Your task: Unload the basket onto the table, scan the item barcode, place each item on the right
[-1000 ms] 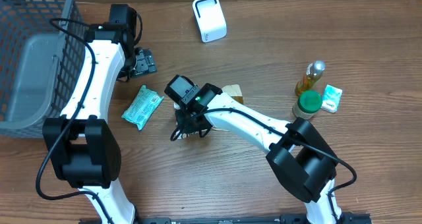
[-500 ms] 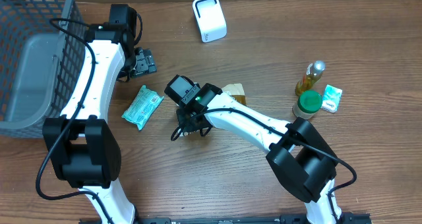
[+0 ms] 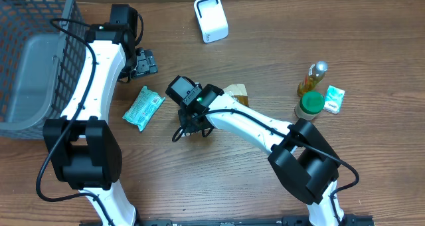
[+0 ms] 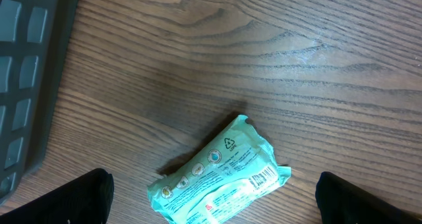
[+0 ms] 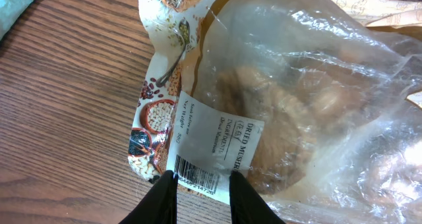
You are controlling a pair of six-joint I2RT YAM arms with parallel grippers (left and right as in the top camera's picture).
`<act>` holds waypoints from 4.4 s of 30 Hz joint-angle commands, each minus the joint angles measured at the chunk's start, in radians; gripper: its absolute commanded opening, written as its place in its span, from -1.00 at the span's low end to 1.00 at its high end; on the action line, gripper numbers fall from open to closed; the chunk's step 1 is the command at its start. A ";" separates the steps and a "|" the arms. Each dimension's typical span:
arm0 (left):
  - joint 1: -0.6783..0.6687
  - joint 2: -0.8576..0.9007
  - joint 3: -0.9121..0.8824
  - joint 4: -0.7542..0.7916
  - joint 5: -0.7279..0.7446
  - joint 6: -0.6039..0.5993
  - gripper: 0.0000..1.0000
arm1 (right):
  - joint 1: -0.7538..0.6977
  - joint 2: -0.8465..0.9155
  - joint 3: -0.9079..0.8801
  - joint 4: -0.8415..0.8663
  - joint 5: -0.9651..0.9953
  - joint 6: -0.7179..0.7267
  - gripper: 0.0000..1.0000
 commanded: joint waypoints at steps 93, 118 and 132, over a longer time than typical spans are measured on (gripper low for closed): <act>-0.002 0.008 0.019 0.000 -0.013 0.015 1.00 | -0.327 -0.080 -0.068 -0.112 0.032 0.003 0.66; -0.003 0.008 0.019 0.000 -0.013 0.015 0.99 | -0.354 -0.076 -0.235 0.079 -0.051 0.000 0.50; -0.003 0.008 0.019 0.000 -0.013 0.015 0.99 | -0.355 -0.048 -0.254 0.103 -0.126 0.004 0.25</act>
